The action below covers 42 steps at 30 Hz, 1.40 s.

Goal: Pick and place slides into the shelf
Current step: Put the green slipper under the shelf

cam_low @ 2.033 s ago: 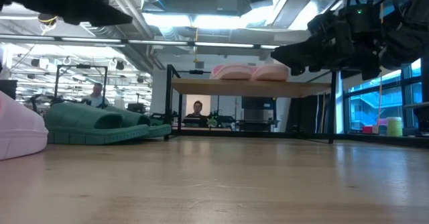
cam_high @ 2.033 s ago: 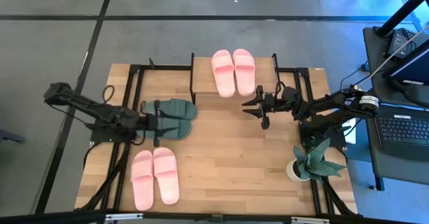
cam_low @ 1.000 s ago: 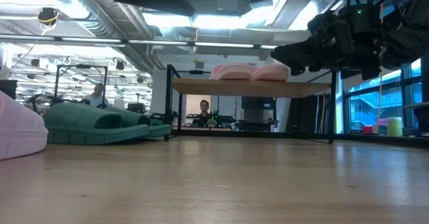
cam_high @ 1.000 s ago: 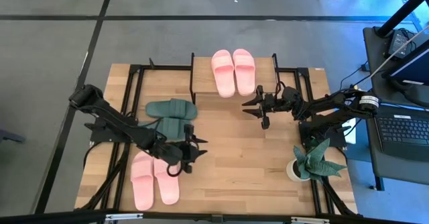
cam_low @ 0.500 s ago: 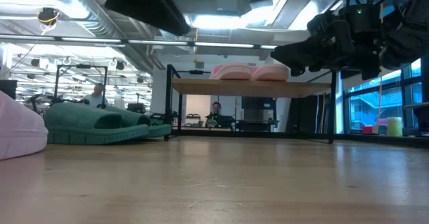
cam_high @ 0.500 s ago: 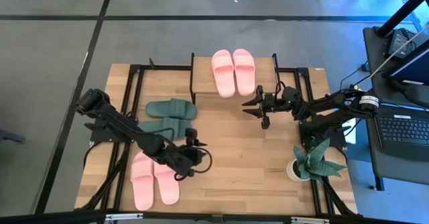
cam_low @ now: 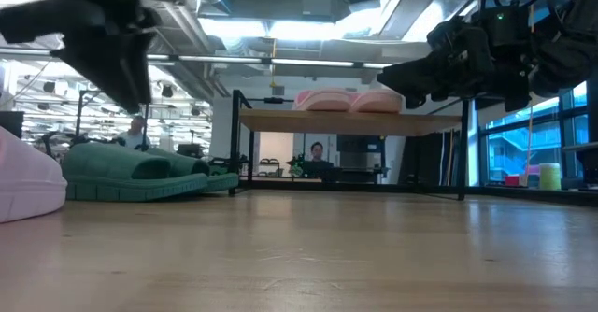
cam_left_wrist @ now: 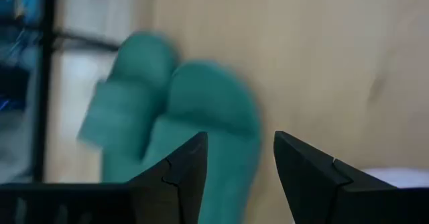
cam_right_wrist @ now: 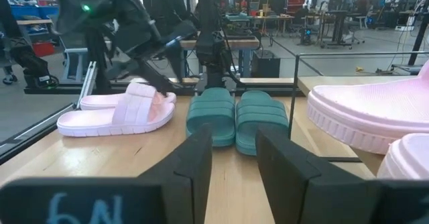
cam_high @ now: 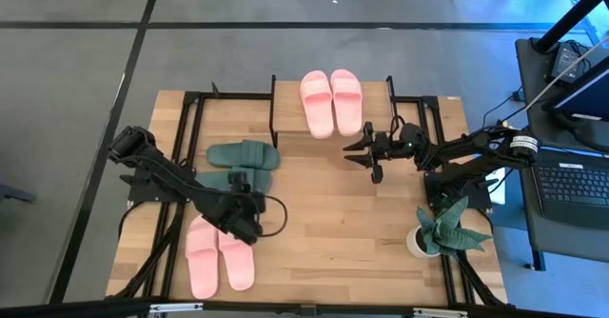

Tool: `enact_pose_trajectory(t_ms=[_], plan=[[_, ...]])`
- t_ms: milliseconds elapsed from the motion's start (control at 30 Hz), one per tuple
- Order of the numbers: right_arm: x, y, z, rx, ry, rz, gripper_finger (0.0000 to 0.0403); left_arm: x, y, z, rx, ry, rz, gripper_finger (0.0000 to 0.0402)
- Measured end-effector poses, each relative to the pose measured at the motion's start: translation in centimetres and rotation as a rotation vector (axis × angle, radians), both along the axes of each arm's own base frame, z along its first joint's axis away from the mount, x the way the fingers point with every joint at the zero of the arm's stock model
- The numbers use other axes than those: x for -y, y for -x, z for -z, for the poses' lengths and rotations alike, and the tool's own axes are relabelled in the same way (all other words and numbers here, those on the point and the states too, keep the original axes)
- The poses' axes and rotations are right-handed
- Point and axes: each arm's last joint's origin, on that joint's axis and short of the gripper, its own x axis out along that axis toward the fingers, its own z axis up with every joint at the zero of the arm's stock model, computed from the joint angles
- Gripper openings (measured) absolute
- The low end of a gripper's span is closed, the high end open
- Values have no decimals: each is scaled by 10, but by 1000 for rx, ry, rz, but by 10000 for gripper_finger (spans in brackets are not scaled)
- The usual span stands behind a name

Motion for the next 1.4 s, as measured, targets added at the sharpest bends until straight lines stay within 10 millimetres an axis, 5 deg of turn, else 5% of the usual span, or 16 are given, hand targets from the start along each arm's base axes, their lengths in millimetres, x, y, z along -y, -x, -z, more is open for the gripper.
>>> enact_pose_trajectory(t_ms=[300, 500, 1033, 1400], plan=[[0, 0, 0, -3, -1, 0, 116, -6, 22, -22, 25, -7, -36, 164], [0, 0, 3, -25, -10, 0, 116, -18, 39, -28, -115, -68, -46, 164], [0, 0, 4, -37, -13, 0, 116, -51, 55, 41, -266, -37, -137, 164], [0, 0, 4, -37, -17, 0, 116, -55, 28, 50, -91, 38, -32, 164]])
